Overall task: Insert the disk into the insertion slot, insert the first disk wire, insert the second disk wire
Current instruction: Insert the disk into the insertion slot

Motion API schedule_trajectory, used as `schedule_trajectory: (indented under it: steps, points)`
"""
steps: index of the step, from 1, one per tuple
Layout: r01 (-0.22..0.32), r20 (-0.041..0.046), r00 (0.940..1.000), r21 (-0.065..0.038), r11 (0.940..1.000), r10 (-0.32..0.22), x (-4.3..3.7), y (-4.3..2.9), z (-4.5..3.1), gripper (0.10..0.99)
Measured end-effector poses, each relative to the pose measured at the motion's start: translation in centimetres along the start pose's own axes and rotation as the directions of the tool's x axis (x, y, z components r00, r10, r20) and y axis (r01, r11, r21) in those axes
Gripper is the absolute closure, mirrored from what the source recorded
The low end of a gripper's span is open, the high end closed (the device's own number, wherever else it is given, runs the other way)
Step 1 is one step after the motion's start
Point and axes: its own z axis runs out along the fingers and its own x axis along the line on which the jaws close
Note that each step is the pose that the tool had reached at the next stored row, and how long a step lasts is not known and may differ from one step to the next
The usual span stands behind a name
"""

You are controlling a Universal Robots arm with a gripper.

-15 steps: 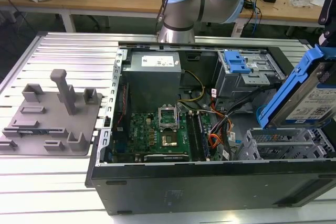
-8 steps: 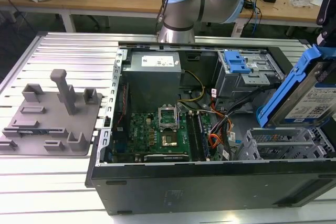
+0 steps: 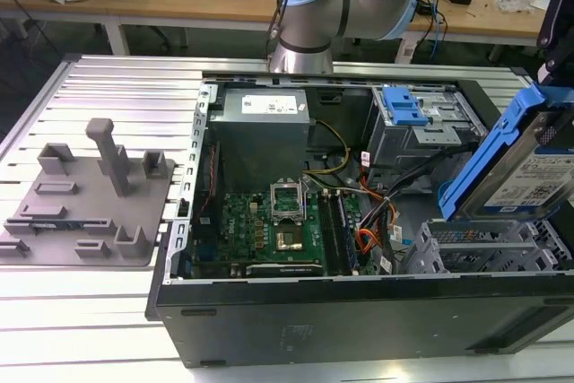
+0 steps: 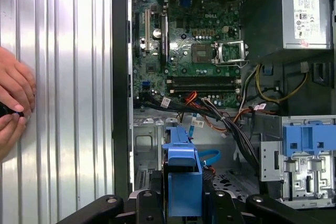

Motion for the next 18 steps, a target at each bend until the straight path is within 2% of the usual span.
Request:
schedule_trajectory:
  steps: [18]
  points:
    - [0.013,-0.0015,0.9999,-0.001,0.9999,-0.013,0.07,-0.20,1.66,0.722]
